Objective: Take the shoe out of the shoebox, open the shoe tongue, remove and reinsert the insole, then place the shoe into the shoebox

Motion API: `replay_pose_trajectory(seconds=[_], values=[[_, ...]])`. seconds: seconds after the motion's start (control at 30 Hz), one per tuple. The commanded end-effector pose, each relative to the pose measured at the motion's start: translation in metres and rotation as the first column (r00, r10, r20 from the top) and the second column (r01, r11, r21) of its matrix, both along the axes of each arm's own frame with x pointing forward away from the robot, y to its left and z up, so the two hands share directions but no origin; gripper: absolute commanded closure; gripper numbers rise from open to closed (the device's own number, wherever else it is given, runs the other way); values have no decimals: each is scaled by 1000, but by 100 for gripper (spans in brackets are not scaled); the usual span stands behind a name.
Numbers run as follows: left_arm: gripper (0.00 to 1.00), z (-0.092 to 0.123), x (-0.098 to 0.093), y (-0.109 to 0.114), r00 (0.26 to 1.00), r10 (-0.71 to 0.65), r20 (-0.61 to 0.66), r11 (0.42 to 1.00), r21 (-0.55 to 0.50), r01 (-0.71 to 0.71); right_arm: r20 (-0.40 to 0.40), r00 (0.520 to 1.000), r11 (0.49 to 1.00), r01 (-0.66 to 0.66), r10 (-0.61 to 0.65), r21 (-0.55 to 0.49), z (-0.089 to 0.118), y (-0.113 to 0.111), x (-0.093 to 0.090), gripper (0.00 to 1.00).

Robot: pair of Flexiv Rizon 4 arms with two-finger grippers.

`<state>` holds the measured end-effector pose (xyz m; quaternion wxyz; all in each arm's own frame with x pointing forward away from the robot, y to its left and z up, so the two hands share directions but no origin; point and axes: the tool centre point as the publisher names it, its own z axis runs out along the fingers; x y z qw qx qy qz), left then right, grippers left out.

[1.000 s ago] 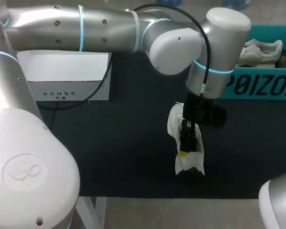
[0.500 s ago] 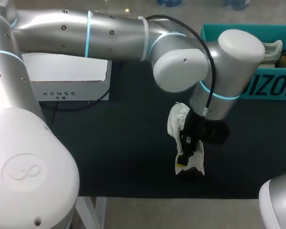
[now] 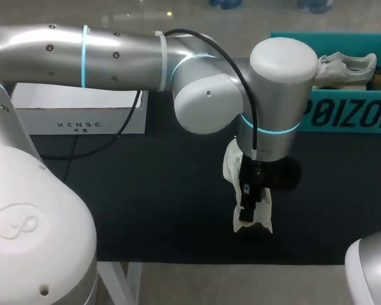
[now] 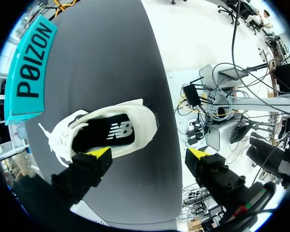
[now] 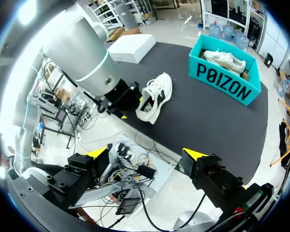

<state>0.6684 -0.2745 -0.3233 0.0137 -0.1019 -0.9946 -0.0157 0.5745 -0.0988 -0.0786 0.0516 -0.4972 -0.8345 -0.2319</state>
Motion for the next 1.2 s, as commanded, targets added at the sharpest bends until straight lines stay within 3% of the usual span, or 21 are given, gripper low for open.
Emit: replay_pose_trajectory(seconds=[0.03,0.5,1.2], values=[[0,0,-1,-14,1000,18,12,999,35,-18,-7,1000,1000,-1,1,-4,2,0,2,0],[0,-26,3,-36,998,57,-19,996,72,-56,-7,1000,1000,-1,1,-4,2,0,2,0],[1,-33,0,-25,996,89,-1,993,77,-88,-7,1000,1000,-1,1,-4,2,0,2,0]])
